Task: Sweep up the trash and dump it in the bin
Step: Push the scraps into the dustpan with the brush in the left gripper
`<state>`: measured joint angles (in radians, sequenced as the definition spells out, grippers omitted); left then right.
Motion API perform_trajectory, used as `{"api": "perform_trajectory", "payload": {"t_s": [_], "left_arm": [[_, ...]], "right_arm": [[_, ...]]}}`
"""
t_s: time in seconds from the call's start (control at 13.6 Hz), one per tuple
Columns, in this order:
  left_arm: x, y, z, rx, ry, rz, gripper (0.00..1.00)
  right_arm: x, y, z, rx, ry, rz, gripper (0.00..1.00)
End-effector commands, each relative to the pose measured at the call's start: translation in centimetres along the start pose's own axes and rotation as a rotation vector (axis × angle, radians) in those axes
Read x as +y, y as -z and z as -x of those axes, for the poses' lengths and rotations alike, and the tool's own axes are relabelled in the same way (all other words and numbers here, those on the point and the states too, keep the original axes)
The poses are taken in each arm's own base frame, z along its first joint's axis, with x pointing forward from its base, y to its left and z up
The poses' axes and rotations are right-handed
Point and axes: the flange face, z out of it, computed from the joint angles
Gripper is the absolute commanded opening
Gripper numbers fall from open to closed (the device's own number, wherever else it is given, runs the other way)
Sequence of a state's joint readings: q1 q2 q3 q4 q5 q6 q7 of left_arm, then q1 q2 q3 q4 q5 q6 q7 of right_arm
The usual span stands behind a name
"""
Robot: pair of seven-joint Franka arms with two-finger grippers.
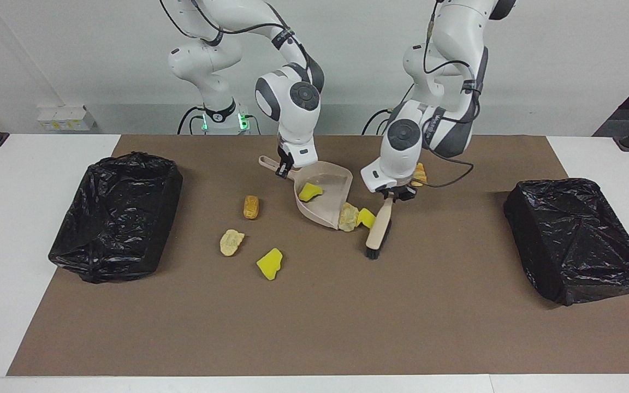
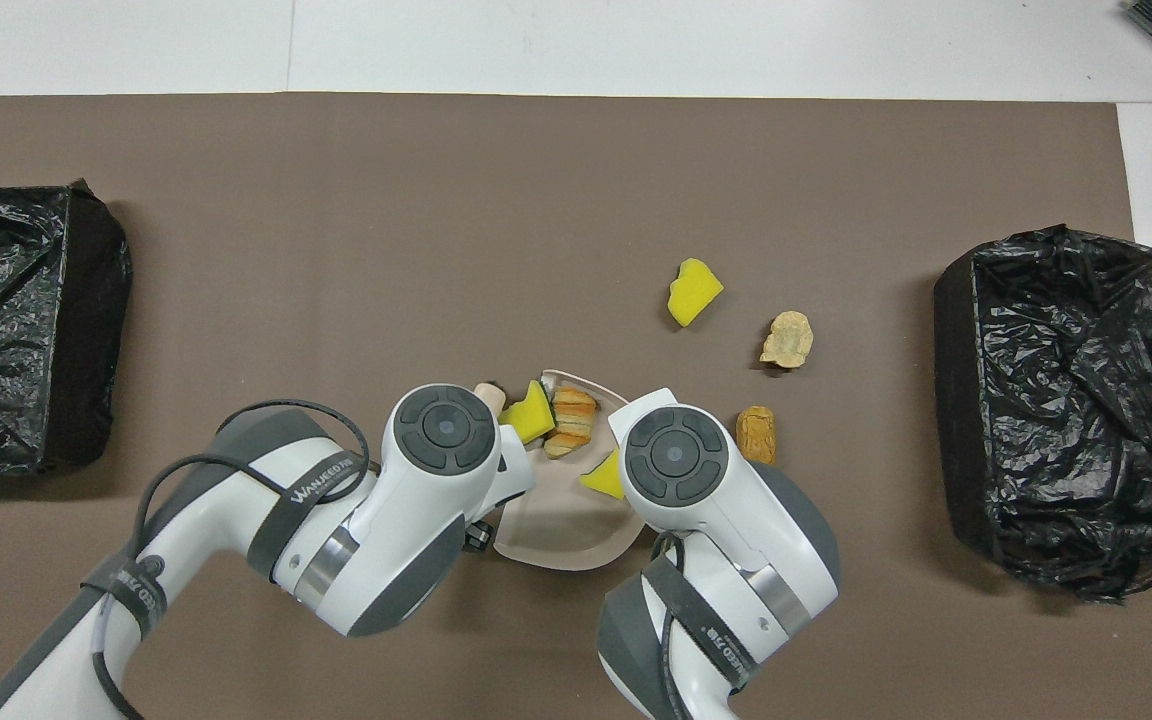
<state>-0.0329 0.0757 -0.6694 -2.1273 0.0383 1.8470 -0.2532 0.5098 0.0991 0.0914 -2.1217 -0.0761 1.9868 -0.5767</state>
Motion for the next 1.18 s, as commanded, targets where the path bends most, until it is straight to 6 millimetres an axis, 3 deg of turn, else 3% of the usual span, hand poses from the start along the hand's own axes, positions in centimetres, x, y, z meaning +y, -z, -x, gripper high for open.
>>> {"api": "perform_trajectory", "payload": {"t_s": [0.0,0.15,0.37,0.66,0.81,0.96,1.11], "left_arm": [[1.8,2.3,1.6,0.034,0.086,0.064,0.0],[2.7,2.8,1.3,0.071,0.082,0.093,0.0],[3.2,3.4,2.3,0.051,0.067,0.069,0.0],[2.5,6.4,7.6,-0.021,0.095,-0.042,0.0],[-2.0,7.1,9.0,-0.069,0.208,-0.036,0.0],[-3.9,5.4,10.2,-0.095,0.287,-0.048,0.0],[-8.0,3.2,11.6,-0.125,0.49,-0.027,0.0]], "right_arm": [[0.5,0.1,0.0,-0.003,0.01,0.017,0.0],[0.5,0.1,0.0,-0.004,0.01,0.016,0.0],[0.3,0.1,0.2,-0.02,0.013,0.008,0.0],[0.2,0.6,0.3,-0.022,0.045,0.011,0.0],[1.9,1.6,1.4,-0.001,0.077,0.007,0.0],[2.0,1.8,1.7,-0.014,0.081,-0.01,0.0],[0.9,2.1,1.8,-0.036,0.105,-0.021,0.0]]}}
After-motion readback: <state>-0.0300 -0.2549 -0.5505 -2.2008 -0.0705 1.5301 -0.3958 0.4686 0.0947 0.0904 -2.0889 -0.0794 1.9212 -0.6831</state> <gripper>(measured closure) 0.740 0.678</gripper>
